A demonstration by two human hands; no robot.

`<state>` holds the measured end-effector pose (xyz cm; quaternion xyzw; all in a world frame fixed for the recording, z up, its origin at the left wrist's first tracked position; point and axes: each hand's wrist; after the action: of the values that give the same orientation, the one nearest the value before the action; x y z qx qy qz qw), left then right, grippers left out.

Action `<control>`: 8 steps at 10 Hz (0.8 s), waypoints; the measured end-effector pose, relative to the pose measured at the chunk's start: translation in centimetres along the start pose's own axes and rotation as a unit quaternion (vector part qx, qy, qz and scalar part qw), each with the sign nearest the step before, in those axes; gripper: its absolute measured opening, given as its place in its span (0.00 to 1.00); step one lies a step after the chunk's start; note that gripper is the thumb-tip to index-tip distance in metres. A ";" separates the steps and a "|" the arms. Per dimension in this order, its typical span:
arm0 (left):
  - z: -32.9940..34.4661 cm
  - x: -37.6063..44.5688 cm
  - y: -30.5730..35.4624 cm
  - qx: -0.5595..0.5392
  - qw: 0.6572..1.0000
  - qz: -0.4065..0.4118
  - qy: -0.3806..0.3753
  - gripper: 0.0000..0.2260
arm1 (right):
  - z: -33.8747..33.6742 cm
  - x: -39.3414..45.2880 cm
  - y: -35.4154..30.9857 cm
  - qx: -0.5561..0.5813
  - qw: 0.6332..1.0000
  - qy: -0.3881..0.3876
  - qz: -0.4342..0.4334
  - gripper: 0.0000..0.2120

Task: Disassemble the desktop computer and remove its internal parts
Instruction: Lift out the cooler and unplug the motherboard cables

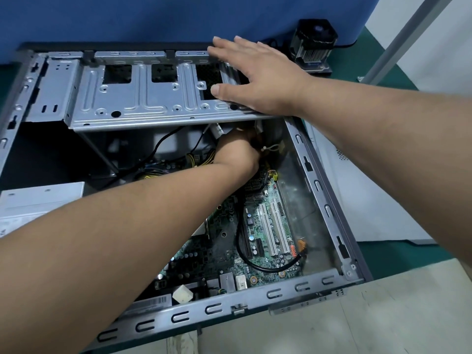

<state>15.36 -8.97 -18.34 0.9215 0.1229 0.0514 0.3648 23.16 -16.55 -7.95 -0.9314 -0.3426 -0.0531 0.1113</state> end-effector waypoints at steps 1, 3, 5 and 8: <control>0.2 -0.1 0.1 0.017 1.000 -0.014 0.018 0.16 | 0.0 0.0 0.0 -0.001 1.000 0.002 0.001 0.35; 0.5 -0.8 -0.2 -0.016 0.999 -0.003 0.037 0.14 | 0.0 0.0 0.0 0.001 1.000 0.000 0.000 0.35; 0.4 -1.4 -0.3 -0.054 0.997 0.009 0.046 0.12 | 0.1 0.1 0.1 0.005 1.000 0.003 0.000 0.35; 0.5 -1.3 0.2 -0.044 0.998 -0.022 0.048 0.16 | 0.0 0.1 0.1 -0.001 1.000 0.002 0.000 0.35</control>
<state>14.28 -9.77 -18.59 0.8981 0.1582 0.0929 0.3996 23.31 -16.49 -7.95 -0.9312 -0.3426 -0.0552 0.1115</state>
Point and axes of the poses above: each hand's wrist, its own x-axis towards the middle knuckle, its own z-axis out of the palm, y = z × x, and after that the axes turned 11 degrees about y, right-handed
